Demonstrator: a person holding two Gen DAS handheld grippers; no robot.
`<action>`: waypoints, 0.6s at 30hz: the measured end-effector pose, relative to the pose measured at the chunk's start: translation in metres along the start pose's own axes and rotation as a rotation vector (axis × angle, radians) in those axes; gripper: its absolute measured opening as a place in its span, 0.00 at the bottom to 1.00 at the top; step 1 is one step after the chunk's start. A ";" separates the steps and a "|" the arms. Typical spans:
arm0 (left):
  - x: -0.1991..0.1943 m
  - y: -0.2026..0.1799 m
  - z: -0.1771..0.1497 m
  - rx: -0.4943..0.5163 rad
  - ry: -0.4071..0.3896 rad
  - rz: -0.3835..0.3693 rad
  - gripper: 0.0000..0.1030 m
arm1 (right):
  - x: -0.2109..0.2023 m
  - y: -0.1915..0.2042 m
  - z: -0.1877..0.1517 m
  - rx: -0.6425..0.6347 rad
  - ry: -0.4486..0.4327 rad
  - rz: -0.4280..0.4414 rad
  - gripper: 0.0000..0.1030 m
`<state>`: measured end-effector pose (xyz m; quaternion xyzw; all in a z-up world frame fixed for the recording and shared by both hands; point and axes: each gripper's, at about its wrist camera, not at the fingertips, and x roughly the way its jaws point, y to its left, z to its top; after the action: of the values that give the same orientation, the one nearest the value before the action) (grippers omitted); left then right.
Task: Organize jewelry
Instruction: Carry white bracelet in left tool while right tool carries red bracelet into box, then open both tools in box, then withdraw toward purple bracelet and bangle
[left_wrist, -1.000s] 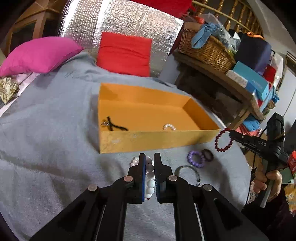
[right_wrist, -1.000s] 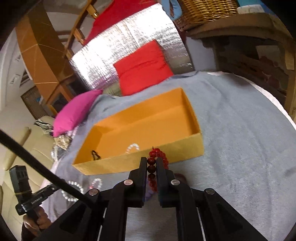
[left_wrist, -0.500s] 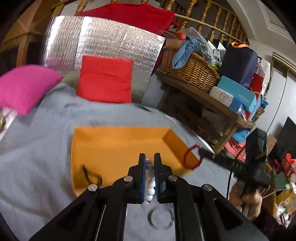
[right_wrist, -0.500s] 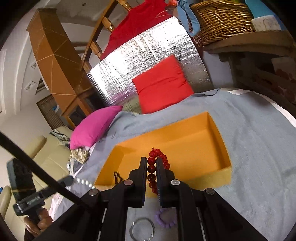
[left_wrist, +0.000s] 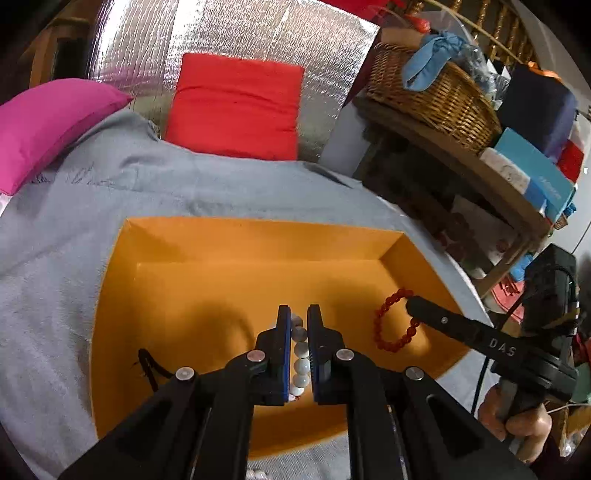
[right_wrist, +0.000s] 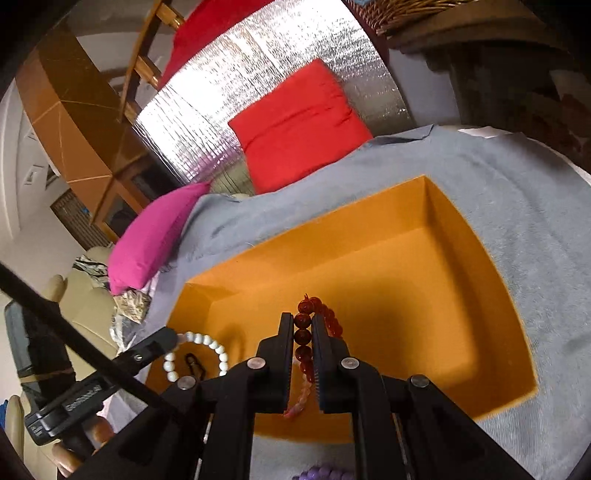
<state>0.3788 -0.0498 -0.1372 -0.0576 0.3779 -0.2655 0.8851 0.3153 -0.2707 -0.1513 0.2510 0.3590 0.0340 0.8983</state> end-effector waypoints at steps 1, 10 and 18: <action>0.004 0.000 0.000 0.000 0.005 0.010 0.08 | 0.004 -0.002 0.002 -0.001 -0.001 -0.007 0.10; 0.025 0.001 -0.006 0.031 0.070 0.107 0.12 | 0.019 -0.028 0.015 0.065 0.022 -0.087 0.13; -0.029 -0.004 -0.007 0.049 -0.047 0.206 0.59 | -0.041 -0.030 0.023 0.057 -0.078 -0.075 0.19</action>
<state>0.3552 -0.0381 -0.1228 -0.0028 0.3543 -0.1807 0.9175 0.2968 -0.3164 -0.1253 0.2641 0.3335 -0.0197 0.9048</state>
